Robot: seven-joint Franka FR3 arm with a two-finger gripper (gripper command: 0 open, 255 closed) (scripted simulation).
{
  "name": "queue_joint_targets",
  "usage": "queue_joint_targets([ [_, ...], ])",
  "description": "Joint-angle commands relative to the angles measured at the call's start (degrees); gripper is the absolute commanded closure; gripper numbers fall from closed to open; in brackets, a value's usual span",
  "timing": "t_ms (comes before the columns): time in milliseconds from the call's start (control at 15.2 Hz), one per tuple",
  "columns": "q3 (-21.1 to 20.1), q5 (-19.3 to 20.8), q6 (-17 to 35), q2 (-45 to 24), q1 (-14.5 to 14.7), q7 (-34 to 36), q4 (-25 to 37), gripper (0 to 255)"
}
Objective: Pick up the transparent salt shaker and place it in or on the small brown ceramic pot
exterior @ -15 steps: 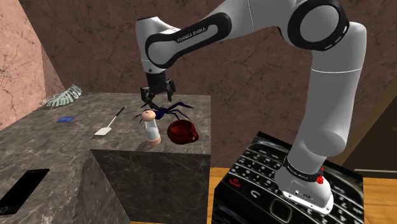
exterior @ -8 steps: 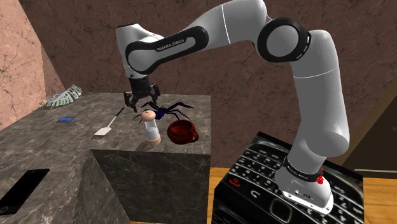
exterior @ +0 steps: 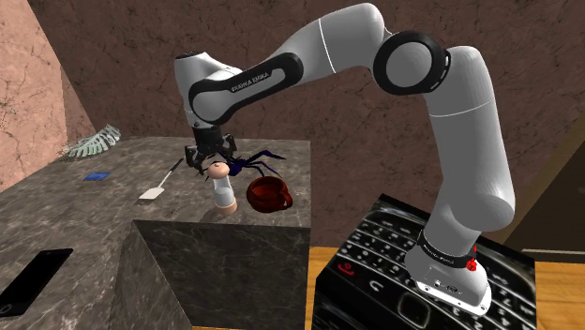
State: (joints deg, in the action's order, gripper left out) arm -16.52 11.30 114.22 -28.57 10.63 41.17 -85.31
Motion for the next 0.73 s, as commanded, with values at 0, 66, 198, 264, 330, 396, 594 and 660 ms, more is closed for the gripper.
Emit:
queue_joint_targets([
  [0, 0.02, 0.03, 0.19, -0.10, -0.01, 0.00, -0.06, 0],
  [66, 0.02, 0.03, 0.19, -0.10, -0.01, 0.00, -0.05, 0],
  [198, 0.02, 0.03, 0.19, -0.10, -0.01, 0.00, -0.05, 0],
  [264, 0.02, 0.03, 0.19, -0.10, -0.01, 0.00, -0.05, 0],
  [330, 0.02, 0.03, 0.18, -0.10, -0.01, 0.00, -0.05, 0],
  [396, 0.02, 0.03, 0.18, -0.10, -0.01, 0.00, -0.05, 255],
  [594, 0.03, 0.03, 0.19, -0.11, -0.01, 0.00, -0.05, 255],
  [660, 0.02, 0.03, 0.20, -0.10, -0.01, 0.01, -0.06, 255],
])
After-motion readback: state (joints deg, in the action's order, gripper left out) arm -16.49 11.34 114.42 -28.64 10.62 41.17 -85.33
